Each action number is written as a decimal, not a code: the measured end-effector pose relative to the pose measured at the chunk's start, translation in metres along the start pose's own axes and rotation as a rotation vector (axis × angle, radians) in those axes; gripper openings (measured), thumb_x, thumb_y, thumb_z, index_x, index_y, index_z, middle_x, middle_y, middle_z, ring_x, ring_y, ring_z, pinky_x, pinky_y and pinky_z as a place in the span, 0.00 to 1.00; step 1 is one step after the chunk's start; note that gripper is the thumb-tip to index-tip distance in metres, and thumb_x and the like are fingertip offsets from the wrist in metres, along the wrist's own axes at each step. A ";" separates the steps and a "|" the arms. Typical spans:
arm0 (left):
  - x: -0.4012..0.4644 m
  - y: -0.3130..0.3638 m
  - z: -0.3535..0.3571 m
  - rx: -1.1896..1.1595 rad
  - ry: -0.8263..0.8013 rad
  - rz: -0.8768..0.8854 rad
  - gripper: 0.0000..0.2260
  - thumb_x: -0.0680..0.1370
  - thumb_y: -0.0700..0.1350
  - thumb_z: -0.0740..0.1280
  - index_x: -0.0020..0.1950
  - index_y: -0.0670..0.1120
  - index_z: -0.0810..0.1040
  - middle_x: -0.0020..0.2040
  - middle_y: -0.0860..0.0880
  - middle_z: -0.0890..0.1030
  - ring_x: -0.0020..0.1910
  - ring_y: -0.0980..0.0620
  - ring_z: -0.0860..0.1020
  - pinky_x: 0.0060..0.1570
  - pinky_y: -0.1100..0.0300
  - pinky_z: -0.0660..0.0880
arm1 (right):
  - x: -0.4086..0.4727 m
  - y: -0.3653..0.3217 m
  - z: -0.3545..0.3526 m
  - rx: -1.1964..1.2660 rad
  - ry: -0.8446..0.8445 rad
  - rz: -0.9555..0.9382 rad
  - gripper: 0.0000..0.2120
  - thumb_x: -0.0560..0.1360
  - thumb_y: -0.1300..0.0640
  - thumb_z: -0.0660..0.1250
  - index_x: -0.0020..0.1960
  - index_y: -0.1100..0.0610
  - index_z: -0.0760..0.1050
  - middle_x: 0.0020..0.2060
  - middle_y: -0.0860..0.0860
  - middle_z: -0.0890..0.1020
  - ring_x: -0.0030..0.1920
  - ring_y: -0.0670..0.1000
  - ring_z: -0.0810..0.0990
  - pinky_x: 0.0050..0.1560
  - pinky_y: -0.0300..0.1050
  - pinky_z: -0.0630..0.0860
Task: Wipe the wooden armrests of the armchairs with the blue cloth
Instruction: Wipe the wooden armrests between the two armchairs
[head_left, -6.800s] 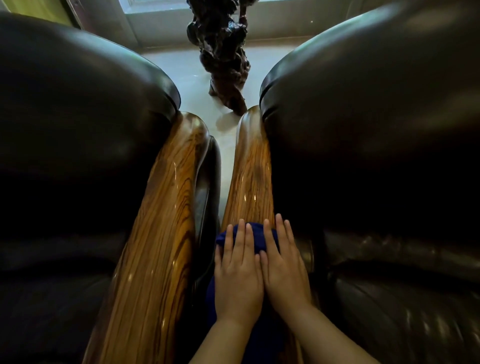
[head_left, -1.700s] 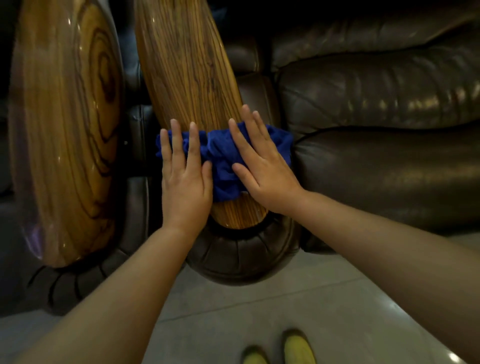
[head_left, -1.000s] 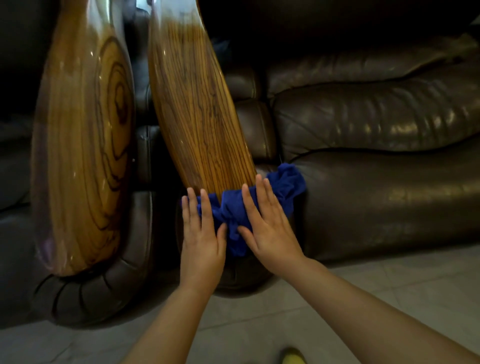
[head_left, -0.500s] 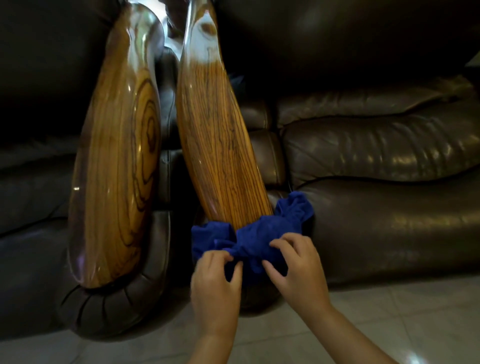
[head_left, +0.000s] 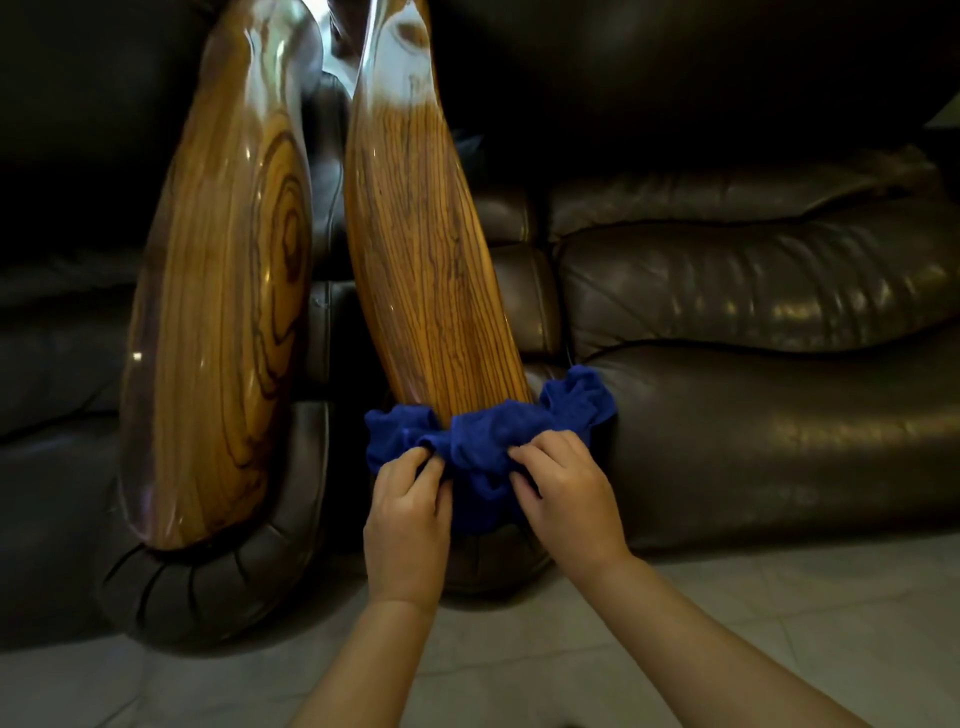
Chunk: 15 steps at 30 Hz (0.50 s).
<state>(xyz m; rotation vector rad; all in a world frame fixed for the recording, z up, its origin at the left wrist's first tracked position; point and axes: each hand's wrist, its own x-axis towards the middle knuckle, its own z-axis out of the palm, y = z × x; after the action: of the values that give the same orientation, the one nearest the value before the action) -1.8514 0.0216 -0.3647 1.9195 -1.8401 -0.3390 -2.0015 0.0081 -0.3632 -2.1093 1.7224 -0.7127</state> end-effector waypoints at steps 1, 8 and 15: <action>-0.001 -0.001 -0.001 0.007 -0.018 -0.001 0.12 0.68 0.34 0.73 0.51 0.37 0.81 0.48 0.41 0.82 0.47 0.42 0.80 0.47 0.53 0.78 | 0.000 0.000 0.000 0.001 -0.014 0.000 0.08 0.67 0.63 0.71 0.47 0.59 0.78 0.41 0.53 0.81 0.43 0.52 0.78 0.44 0.43 0.77; 0.003 0.000 -0.027 0.003 -0.244 -0.110 0.04 0.73 0.42 0.68 0.45 0.45 0.82 0.42 0.48 0.82 0.42 0.52 0.78 0.41 0.63 0.70 | 0.012 0.000 -0.019 0.164 -0.300 0.177 0.05 0.72 0.62 0.67 0.46 0.56 0.79 0.42 0.46 0.77 0.45 0.45 0.75 0.50 0.37 0.71; 0.036 0.038 -0.114 0.063 -0.406 -0.039 0.05 0.75 0.45 0.66 0.46 0.50 0.82 0.45 0.51 0.82 0.45 0.56 0.79 0.48 0.59 0.77 | 0.042 -0.019 -0.103 0.136 -0.420 0.291 0.06 0.71 0.59 0.68 0.46 0.51 0.80 0.44 0.48 0.82 0.45 0.46 0.79 0.48 0.42 0.77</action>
<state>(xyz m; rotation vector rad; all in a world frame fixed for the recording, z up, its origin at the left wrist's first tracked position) -1.8275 0.0039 -0.2428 2.0450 -2.0840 -0.7383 -2.0383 -0.0226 -0.2610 -1.7149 1.6403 -0.2698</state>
